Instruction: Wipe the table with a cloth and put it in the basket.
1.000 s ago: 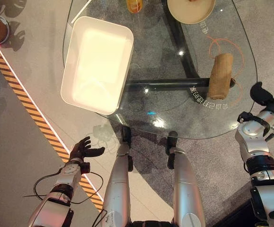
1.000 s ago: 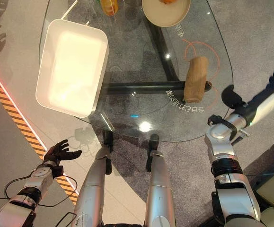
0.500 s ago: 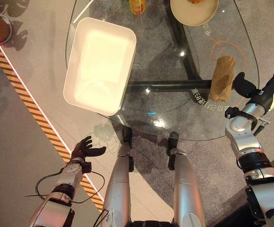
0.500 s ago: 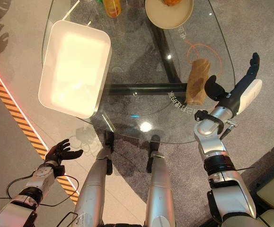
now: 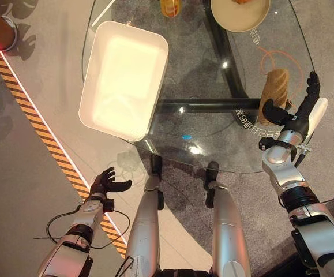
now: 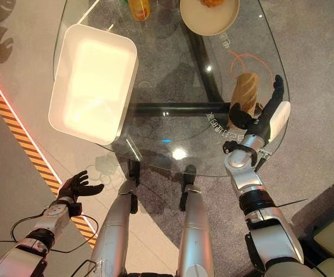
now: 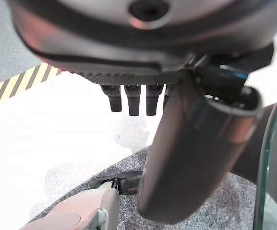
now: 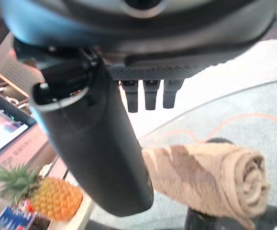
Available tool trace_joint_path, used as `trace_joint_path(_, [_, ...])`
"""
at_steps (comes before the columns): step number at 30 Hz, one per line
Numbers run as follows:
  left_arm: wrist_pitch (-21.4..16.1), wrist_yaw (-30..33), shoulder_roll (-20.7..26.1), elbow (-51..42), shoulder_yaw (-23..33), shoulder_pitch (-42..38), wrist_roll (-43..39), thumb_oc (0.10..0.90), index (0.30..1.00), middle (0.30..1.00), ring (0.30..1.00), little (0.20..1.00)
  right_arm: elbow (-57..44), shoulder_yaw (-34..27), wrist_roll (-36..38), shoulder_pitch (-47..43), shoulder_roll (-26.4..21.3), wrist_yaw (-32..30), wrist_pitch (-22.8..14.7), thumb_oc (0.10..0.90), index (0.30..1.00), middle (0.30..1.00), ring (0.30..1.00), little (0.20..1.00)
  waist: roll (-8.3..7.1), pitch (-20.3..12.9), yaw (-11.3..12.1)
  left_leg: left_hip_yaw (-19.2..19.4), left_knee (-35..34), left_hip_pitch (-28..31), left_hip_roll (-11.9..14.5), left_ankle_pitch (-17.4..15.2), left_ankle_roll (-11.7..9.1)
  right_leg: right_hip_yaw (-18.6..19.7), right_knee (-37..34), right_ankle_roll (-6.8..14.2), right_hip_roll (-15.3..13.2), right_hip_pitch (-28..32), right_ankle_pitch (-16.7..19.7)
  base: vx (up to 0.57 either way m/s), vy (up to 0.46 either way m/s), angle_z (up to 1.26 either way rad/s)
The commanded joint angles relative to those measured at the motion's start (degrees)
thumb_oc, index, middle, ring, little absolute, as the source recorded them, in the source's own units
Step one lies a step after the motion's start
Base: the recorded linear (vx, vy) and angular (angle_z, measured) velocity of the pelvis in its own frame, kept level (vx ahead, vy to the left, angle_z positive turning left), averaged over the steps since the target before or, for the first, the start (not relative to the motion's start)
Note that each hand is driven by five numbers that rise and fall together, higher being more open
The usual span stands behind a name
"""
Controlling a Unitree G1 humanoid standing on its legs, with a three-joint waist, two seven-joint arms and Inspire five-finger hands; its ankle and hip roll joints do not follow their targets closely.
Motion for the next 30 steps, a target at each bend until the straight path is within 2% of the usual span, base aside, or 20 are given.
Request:
trace_joint_path(1, [-0.92,1.96,0.37,2.02,0.61,2.5,-0.98,0.8,0.9,0.9,0.9,0.9,-2.5,-0.26,-0.68,-3.22,-3.04,-0.37,-1.21,0.8,0.9,0.9,0.9,0.9,0.5,-0.98,-0.46,0.08,7.3,0.23,-1.98,-8.44,0.98,-2.94,-5.64,0.48,-0.89,2.48,3.02,0.0,0.0,0.0])
trace_joint_path(8, [-0.82,2.1,-0.24,2.13,0.12,2.2,-0.54,0.8,0.9,0.9,0.9,0.9,-0.43,1.56,1.07,-4.45,-2.23,1.79,0.48,0.8,0.9,0.9,0.9,0.9,0.73,-0.98,-0.17,0.2,7.26,0.33,-2.13,-8.37,0.96,-3.03,-5.4,0.37,-0.91,2.4,2.95,0.0,0.0,0.01])
trace_joint_path(19, [-0.51,1.47,-0.6,3.08,-0.95,1.46,-0.63,0.8,0.9,0.9,0.9,0.9,8.99,2.36,10.48,-8.0,-0.83,4.52,1.13,0.8,0.9,0.9,0.9,0.9,1.56,-0.98,0.8,0.27,7.14,0.87,-2.4,-8.23,1.1,-3.35,-4.75,0.07,-1.17,2.59,2.85,0.0,0.0,0.0])
trace_joint_path(30, [-0.63,1.45,-1.54,3.61,-2.3,0.86,-0.64,0.8,0.9,0.9,0.9,0.9,18.04,1.5,9.17,-11.26,-0.71,4.24,3.47,0.8,0.9,0.9,0.9,0.9,2.43,-0.98,1.57,0.05,7.65,0.44,-2.81,-8.44,1.5,-3.51,-3.81,0.2,-1.42,1.67,2.98,0.0,0.001,0.01])
